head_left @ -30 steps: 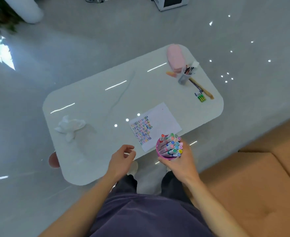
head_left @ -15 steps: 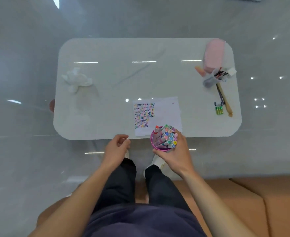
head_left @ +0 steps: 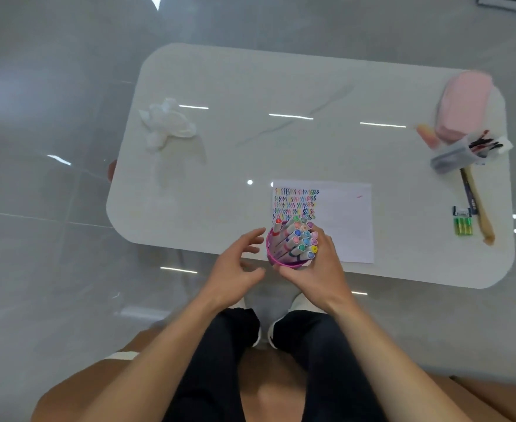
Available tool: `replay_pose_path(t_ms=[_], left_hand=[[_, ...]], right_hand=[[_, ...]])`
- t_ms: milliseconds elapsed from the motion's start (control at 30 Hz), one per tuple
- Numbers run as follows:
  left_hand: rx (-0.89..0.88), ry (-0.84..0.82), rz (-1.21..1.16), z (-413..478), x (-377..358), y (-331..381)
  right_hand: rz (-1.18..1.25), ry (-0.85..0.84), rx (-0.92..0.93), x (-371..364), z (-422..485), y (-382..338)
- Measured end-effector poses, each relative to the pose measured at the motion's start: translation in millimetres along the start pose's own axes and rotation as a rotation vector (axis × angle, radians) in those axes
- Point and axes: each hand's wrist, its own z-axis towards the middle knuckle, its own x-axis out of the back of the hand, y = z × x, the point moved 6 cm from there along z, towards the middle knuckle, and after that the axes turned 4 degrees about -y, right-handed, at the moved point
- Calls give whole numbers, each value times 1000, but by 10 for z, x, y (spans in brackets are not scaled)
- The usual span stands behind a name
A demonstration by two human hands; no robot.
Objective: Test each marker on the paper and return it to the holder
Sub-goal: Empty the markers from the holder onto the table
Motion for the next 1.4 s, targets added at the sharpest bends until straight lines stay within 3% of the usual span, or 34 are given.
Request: replay_pose_path(t_ms=[133,333,667,967,1400], left_hand=[[-111,18,32,321,-125,-347],[-234,206,-6,752,-342,-771],[-347,361,-59,1076,-561,-1438],[-397,400,-62,689,-446,-1670],[-390,462,-66,893,105,-1649]], right_hand=[[41,-4,40,-262,275,301],[86,60,125,-534,599,780],[-62,106,293,-957,765,1288],[-121,20,327,-1193,458,1204],[-651,254,648,-1589,942,308]])
